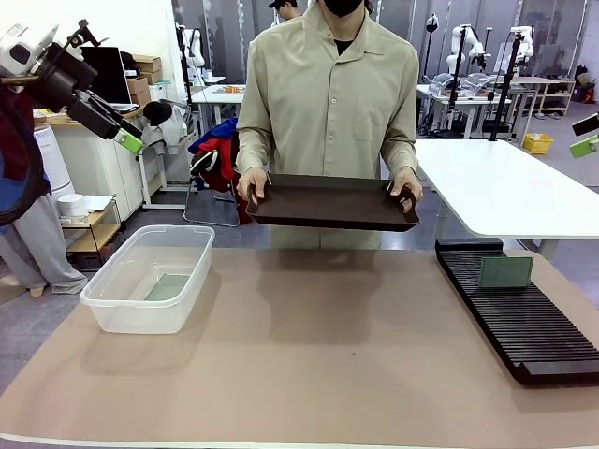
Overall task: Sort PCBs into racks and boxes based on the side picked up.
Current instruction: If the short side of the Blank PCB is picked up, insert it into the PCB Rack ; if the long side is picked up, place it in the Organizing box.
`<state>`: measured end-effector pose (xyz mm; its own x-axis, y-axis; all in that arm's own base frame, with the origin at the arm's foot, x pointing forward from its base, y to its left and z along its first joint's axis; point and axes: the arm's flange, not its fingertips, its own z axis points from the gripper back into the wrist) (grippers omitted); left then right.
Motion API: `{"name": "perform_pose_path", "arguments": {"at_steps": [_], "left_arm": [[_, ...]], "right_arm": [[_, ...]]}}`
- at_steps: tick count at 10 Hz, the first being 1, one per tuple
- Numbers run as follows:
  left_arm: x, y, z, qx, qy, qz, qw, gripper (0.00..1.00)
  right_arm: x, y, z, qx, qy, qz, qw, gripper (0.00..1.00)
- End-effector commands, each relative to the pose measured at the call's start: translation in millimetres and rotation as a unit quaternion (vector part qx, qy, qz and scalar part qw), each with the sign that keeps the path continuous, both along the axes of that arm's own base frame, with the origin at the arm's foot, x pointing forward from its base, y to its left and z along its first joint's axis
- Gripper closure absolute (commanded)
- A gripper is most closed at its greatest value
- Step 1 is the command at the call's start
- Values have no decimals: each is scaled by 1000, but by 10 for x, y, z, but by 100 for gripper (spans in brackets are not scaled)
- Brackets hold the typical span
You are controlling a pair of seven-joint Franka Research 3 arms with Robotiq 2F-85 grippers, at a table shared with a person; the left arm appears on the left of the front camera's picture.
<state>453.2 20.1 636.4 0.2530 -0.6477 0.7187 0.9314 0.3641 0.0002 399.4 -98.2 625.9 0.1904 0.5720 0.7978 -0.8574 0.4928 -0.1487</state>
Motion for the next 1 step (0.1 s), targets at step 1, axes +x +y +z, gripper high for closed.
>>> {"name": "perform_pose_path", "arguments": {"at_steps": [1], "left_arm": [[-11,4,-20,1,-2,-7,1000,0]], "right_arm": [[-44,18,-1,-2,3,6,1000,0]]}}
